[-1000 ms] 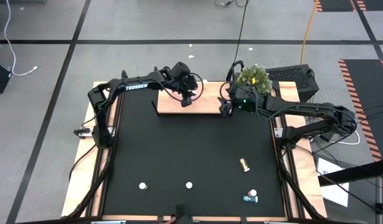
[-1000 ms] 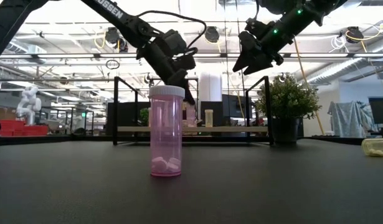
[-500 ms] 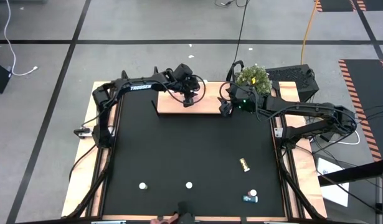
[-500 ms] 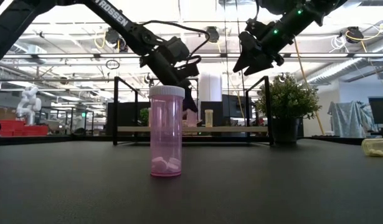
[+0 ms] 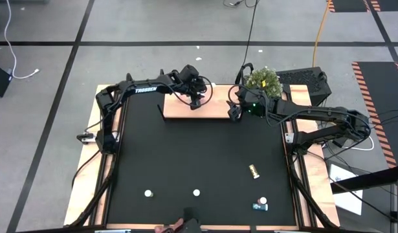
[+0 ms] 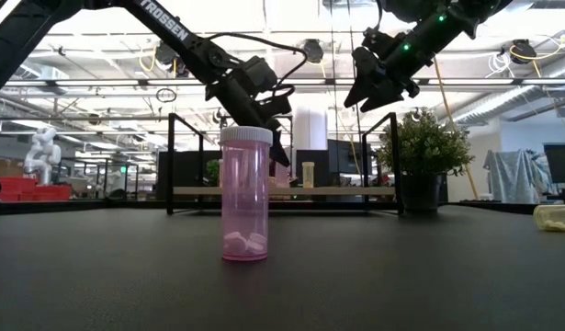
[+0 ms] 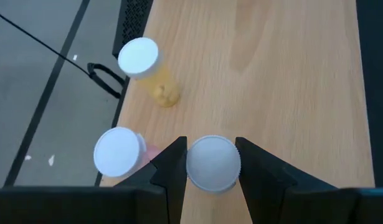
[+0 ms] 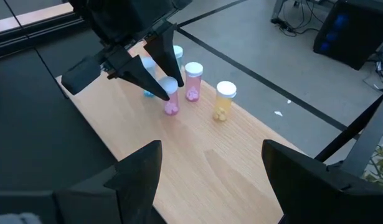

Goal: Pick and place medicine bottles onto shelf by color
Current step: Put the top pink pill bottle on the shelf aligned with the other pink pill bottle, then put the top yellow pill bottle on the shelf aligned with the other yellow pill bottle

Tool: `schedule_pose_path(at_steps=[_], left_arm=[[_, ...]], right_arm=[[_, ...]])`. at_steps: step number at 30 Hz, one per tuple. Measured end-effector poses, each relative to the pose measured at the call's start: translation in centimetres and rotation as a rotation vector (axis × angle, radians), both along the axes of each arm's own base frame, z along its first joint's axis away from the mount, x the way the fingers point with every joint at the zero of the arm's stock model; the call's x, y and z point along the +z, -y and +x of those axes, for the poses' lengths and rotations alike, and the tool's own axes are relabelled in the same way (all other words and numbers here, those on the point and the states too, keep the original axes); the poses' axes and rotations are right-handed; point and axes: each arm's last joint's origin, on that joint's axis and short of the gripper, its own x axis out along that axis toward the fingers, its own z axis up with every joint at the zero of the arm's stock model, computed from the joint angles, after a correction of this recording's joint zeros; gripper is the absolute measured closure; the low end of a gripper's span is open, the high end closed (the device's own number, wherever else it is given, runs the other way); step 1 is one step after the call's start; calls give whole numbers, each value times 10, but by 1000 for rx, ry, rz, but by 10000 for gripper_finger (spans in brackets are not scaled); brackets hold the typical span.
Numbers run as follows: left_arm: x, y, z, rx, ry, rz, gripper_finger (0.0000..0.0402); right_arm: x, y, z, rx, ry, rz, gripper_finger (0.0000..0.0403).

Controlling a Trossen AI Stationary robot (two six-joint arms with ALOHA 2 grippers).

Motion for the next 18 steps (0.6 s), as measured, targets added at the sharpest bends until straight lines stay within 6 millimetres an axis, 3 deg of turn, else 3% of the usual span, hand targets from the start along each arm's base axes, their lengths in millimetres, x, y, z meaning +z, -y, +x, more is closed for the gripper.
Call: schedule_pose_path(at_steps=[4,14,18], left_arm=[[0,0,0,8,6,-19,255],[0,0,0,13,18,-27,166],[13,2,-2,25,41,-13,137]], right_arm=[[0,0,0,-1,1,1,133],[0,0,0,1,1,2,133],[0,0,0,3,1,3,133]])
